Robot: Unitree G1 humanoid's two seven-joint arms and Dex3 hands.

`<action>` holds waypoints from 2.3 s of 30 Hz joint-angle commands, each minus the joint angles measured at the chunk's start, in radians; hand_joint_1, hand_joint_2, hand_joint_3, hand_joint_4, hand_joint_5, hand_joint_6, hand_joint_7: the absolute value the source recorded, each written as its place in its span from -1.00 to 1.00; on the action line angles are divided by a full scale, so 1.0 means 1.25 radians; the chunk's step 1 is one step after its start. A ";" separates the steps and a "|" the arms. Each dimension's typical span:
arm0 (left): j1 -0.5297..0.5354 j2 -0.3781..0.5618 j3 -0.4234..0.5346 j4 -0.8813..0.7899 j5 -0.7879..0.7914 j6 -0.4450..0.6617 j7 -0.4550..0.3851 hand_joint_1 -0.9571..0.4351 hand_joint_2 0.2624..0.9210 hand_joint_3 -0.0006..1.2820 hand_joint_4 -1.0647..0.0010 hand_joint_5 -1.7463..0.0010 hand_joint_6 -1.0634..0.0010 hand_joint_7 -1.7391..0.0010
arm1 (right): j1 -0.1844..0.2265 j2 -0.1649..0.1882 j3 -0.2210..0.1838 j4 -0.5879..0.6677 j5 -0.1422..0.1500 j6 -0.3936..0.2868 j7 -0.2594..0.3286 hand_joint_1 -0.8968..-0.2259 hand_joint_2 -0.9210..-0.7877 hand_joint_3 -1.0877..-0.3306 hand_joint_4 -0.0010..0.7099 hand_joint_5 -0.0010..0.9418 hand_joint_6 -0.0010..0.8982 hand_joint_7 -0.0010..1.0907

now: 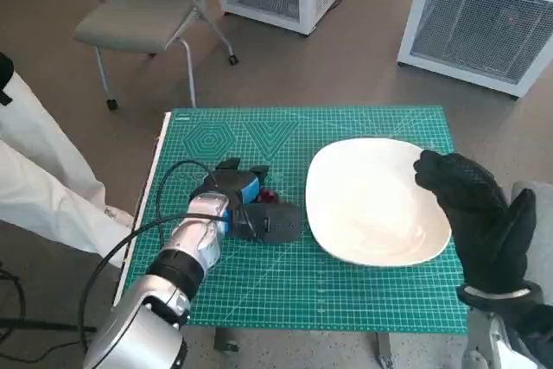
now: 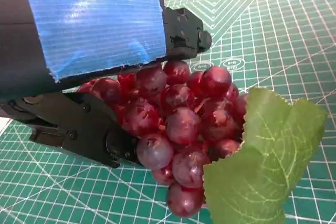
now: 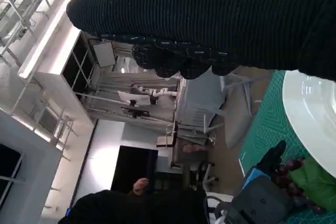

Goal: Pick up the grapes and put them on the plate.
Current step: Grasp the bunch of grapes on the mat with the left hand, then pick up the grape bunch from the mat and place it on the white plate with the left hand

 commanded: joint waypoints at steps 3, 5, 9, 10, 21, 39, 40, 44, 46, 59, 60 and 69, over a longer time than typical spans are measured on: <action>0.040 0.006 -0.009 0.012 -0.003 -0.034 0.065 0.54 0.85 -0.35 0.43 -0.64 0.30 -0.16 | 0.019 -0.009 0.000 -0.003 0.000 0.018 0.002 0.64 -1.00 0.21 0.07 0.85 -0.56 0.92; 0.044 0.010 -0.012 0.009 -0.001 -0.041 0.076 0.46 0.93 -0.35 0.47 -0.74 0.40 -0.49 | 0.020 -0.009 0.000 -0.005 0.000 0.020 0.001 0.64 -1.00 0.21 0.06 0.85 -0.56 0.92; 0.050 0.022 -0.014 -0.003 -0.002 -0.058 0.089 0.39 0.98 -0.35 0.50 -0.82 0.48 -0.73 | 0.019 -0.010 0.000 -0.007 -0.001 0.021 0.000 0.64 -1.00 0.21 0.06 0.85 -0.56 0.93; 0.051 0.024 -0.013 -0.004 -0.004 -0.062 0.090 0.39 0.99 -0.35 0.50 -0.82 0.48 -0.75 | 0.019 -0.011 0.000 -0.007 -0.001 0.022 0.000 0.64 -1.00 0.21 0.06 0.85 -0.56 0.93; 0.052 0.045 0.002 -0.013 -0.024 -0.097 0.092 0.38 0.61 -0.21 0.40 -0.98 -0.07 -0.32 | 0.008 -0.009 0.005 0.002 -0.003 0.024 -0.002 0.64 -1.00 0.21 0.06 0.85 -0.56 0.92; 0.063 0.056 0.001 -0.020 -0.035 -0.098 0.102 0.38 0.92 -0.25 0.53 -0.86 0.52 -0.83 | 0.001 -0.010 0.009 0.010 -0.001 0.017 0.004 0.63 -1.00 0.21 0.07 0.85 -0.55 0.92; 0.063 0.057 0.001 -0.020 -0.035 -0.098 0.102 0.38 0.94 -0.26 0.55 -0.87 0.54 -0.84 | 0.002 -0.010 0.009 0.010 -0.001 0.017 0.005 0.63 -1.00 0.21 0.07 0.85 -0.55 0.92; 0.064 0.063 0.001 -0.025 -0.035 -0.102 0.103 0.38 0.99 -0.27 0.60 -0.89 0.59 -0.86 | 0.002 -0.009 0.009 0.010 0.003 0.019 0.006 0.63 -1.00 0.21 0.07 0.85 -0.55 0.92; 0.064 0.067 0.000 -0.027 -0.033 -0.105 0.106 0.38 0.99 -0.29 0.58 -0.88 0.56 -0.84 | 0.002 -0.009 0.009 0.009 0.004 0.020 0.006 0.63 -1.00 0.21 0.07 0.85 -0.55 0.92; 0.059 0.100 0.008 -0.077 -0.036 -0.110 0.110 0.38 0.97 -0.62 0.08 -0.72 0.06 -0.36 | -0.002 -0.007 0.011 0.012 0.003 0.018 0.005 0.63 -1.00 0.21 0.07 0.85 -0.55 0.92; 0.060 0.105 0.010 -0.089 -0.036 -0.111 0.110 0.38 0.93 -0.63 0.04 -0.71 -0.03 -0.29 | -0.002 -0.007 0.011 0.013 0.003 0.018 0.005 0.63 -1.00 0.21 0.07 0.85 -0.55 0.92; 0.097 0.163 0.052 -0.269 -0.057 -0.118 0.090 0.38 0.42 -0.29 -0.08 -0.72 -0.30 -0.15 | -0.005 -0.007 0.011 0.011 0.003 0.017 0.004 0.63 -1.00 0.21 0.07 0.85 -0.55 0.92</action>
